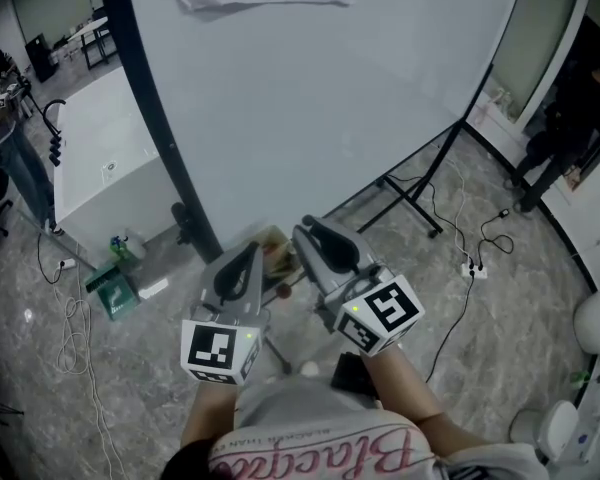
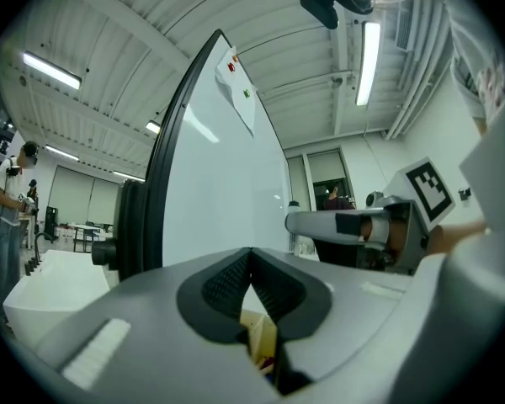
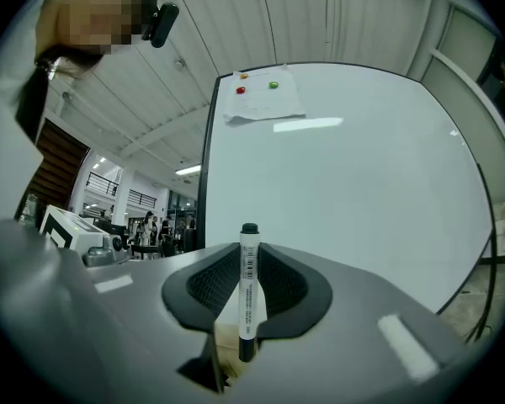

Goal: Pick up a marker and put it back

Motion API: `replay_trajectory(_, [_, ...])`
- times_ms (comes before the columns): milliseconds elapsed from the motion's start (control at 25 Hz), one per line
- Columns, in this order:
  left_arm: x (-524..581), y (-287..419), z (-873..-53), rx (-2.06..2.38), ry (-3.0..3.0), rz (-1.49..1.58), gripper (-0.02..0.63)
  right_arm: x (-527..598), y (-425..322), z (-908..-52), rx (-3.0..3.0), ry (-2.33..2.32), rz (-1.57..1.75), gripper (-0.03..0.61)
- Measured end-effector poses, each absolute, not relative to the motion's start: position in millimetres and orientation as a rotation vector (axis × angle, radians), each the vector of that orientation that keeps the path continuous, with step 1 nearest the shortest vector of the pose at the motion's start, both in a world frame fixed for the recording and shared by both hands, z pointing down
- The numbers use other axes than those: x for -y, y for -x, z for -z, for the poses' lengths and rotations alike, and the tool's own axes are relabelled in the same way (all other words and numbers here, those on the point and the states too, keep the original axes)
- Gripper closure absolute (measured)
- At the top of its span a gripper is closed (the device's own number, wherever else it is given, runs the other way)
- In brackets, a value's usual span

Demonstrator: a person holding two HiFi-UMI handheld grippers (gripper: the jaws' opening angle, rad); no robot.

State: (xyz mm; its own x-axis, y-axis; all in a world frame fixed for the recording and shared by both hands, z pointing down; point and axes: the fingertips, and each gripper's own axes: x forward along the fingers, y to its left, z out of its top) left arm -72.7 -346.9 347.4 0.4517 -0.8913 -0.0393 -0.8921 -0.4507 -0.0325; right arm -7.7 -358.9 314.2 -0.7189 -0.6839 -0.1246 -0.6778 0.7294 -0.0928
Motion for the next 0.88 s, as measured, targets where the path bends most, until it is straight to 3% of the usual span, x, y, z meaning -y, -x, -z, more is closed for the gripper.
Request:
replay_trajectory(560, [347.0,69.3,-337.1,-1.580,2.640,-0.091,0.614,361.0,7.5,-316.9,-2.771,1.126,0.033,0.512])
replay_trajectory(880, [349.6,79.7,-341.6,-1.614,2.632,-0.080,0.614,377.2,27.4,-367.4,-2.897,1.137,0.150,0.512])
